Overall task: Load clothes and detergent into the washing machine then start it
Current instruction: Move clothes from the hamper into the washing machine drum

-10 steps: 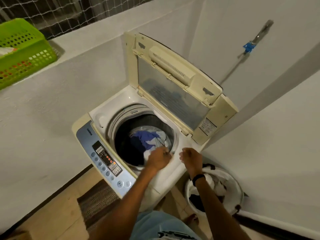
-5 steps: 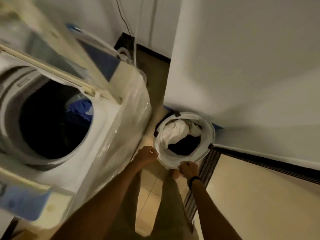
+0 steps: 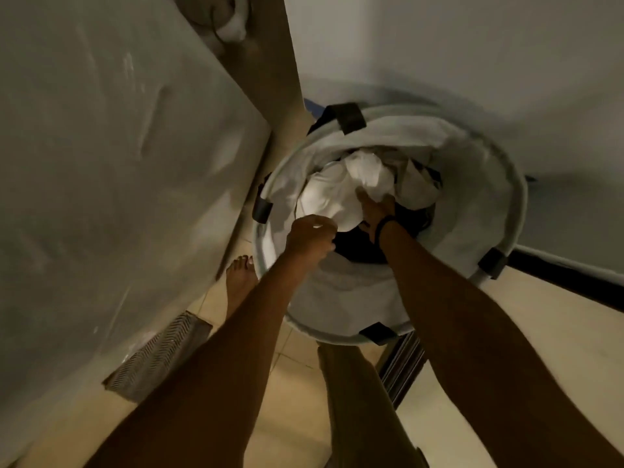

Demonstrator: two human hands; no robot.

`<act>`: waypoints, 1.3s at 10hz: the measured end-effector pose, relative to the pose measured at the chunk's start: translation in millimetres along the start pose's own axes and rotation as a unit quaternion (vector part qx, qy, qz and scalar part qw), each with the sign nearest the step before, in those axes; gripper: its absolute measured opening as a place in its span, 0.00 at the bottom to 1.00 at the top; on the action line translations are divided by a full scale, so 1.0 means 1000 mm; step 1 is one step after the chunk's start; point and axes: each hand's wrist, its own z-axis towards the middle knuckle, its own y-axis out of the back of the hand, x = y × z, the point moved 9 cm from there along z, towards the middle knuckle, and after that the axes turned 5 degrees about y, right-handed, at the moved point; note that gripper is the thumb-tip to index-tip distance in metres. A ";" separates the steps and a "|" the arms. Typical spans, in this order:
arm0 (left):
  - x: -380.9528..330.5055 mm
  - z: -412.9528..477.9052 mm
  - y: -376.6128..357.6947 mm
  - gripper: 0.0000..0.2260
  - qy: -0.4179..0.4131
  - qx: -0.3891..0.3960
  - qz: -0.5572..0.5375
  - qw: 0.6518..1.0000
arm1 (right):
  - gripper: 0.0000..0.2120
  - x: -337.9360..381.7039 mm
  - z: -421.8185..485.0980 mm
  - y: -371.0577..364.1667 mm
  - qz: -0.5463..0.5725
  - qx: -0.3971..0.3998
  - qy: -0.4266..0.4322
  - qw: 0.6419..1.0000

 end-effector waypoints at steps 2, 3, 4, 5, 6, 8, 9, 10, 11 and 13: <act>0.011 -0.009 0.012 0.14 0.059 -0.001 -0.100 0.993 | 0.19 0.041 -0.069 -0.008 -0.056 0.011 0.052 0.997; 0.007 -0.069 0.031 0.22 0.069 -0.012 -0.204 0.976 | 0.16 0.045 -0.221 -0.011 0.249 0.228 -0.002 0.941; 0.001 -0.118 0.022 0.36 0.113 0.069 -0.285 0.949 | 0.13 0.039 -0.325 0.003 0.272 0.328 -0.044 0.904; -0.014 -0.210 0.013 0.26 0.106 0.143 -0.280 0.943 | 0.25 0.037 -0.424 0.050 0.215 0.308 -0.001 0.927; -0.025 -0.270 0.024 0.24 0.072 0.125 -0.279 0.949 | 0.21 0.043 -0.453 0.074 0.280 0.249 0.008 0.927; -0.061 -0.443 0.101 0.20 -0.088 0.067 -0.142 0.984 | 0.42 0.124 -0.586 0.069 0.021 0.224 0.220 0.949; -0.099 -0.546 0.182 0.11 -0.244 0.045 -0.056 0.967 | 0.48 0.174 -0.696 0.025 -0.108 0.268 0.311 0.905; -0.121 -0.603 0.243 0.20 -0.347 0.014 -0.038 0.937 | 0.39 0.199 -0.762 -0.007 -0.132 0.333 0.344 0.868; -0.136 -0.664 0.332 0.30 -0.467 -0.034 -0.048 0.882 | 0.21 0.244 -0.829 -0.066 -0.186 0.332 0.429 0.819; -0.121 -0.679 0.450 0.24 -0.443 -0.052 -0.125 0.886 | 0.22 0.300 -0.885 -0.184 -0.164 0.338 0.461 0.804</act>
